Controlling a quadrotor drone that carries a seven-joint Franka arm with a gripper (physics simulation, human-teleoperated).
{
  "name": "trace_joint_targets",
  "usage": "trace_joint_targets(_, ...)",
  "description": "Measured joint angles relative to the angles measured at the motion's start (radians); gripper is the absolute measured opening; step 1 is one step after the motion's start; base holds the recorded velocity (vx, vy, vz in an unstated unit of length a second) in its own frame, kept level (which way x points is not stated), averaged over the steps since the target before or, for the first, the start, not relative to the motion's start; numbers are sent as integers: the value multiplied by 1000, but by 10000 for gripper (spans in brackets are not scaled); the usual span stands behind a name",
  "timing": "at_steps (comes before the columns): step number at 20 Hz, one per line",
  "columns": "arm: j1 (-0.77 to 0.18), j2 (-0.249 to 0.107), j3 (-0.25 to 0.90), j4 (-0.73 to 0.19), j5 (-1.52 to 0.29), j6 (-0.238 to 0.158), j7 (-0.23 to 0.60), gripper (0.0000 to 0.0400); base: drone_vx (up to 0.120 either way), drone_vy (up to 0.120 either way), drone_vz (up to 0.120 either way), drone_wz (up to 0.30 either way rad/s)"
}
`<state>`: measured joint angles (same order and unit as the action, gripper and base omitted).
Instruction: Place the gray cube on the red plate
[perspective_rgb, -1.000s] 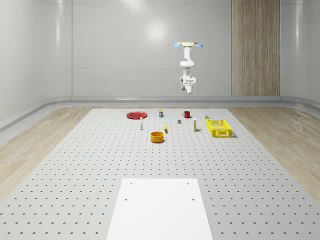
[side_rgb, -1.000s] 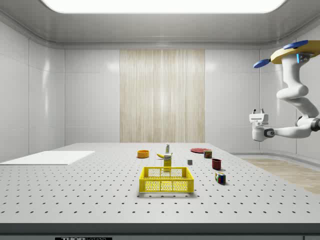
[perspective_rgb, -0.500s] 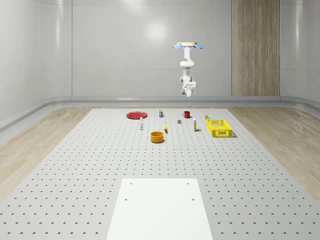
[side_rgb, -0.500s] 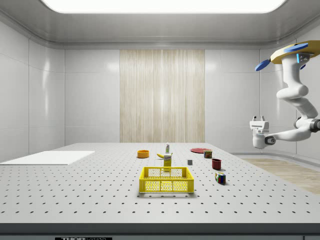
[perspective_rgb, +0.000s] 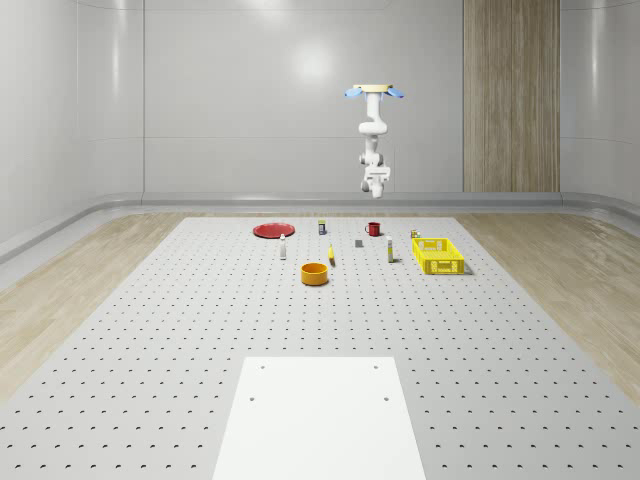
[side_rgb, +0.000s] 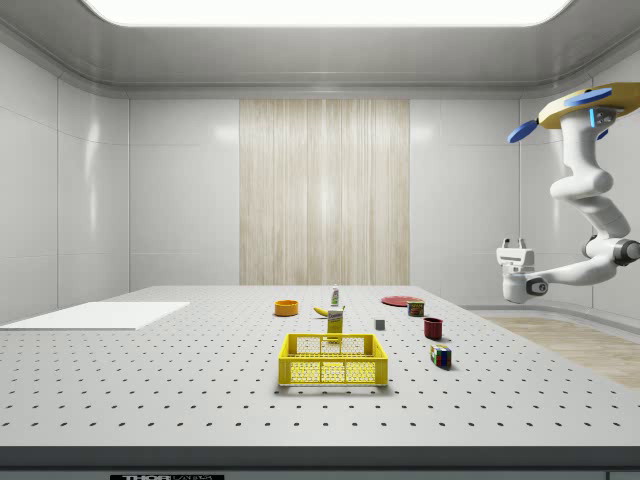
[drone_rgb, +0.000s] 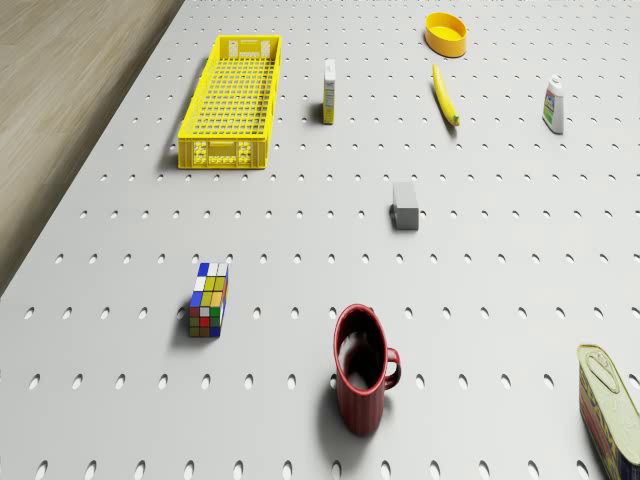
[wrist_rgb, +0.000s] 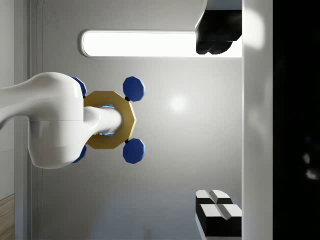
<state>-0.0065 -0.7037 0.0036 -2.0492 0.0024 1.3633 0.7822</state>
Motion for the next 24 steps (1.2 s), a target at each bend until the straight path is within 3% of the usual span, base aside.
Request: trace_joint_targets(24,-3,-7,4,0,-3,11,-1,400,120,-120,0,0)
